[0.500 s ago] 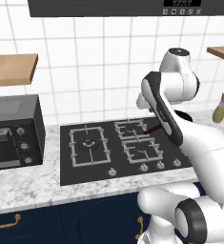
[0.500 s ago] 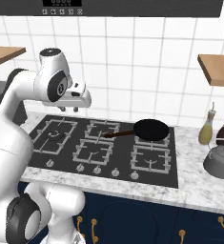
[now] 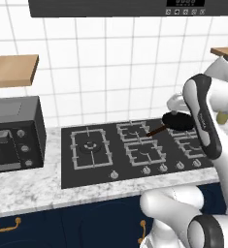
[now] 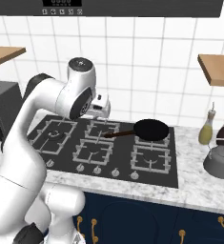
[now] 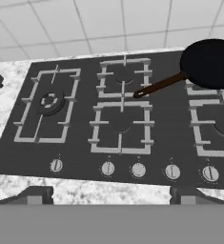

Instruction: Pick the kettle from the counter and place it on a stove burner. Then turn the burner on.

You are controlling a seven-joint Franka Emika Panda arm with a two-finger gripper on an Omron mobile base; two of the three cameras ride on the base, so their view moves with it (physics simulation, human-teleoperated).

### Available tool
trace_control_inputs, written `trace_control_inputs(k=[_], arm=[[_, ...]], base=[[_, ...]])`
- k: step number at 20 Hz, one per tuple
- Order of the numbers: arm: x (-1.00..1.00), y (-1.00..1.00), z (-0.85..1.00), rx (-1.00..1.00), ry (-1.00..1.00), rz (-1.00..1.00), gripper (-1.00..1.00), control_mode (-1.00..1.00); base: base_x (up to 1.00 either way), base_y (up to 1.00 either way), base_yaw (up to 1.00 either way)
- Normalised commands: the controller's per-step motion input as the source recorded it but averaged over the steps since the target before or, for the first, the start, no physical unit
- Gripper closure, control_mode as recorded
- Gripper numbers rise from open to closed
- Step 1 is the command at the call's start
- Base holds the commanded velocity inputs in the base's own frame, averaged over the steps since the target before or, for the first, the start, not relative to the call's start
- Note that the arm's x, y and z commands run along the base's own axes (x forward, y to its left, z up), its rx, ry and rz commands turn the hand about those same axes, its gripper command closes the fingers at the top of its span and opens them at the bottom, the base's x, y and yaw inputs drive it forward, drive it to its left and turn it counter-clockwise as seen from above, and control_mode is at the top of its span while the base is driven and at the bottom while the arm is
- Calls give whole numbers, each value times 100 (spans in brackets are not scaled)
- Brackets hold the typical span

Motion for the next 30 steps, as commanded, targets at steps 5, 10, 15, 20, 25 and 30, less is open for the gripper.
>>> trace_control_inputs(k=[5,10,15,20,25,30], arm=[[-37,-19,1,1,-14,0,-100,-100],[-3,0,0,0,0,0,-100,-100],[-42,-55,0,3,0,-18,-100,-100],[-45,-100,0,13,4,-51,-100,-100],[-15,-100,0,13,6,-50,-100,-100],[0,-100,0,8,4,-51,-100,-100]], base=[[0,0,0],[0,0,0],[0,0,0],[0,0,0],[0,0,0],[0,0,0]])
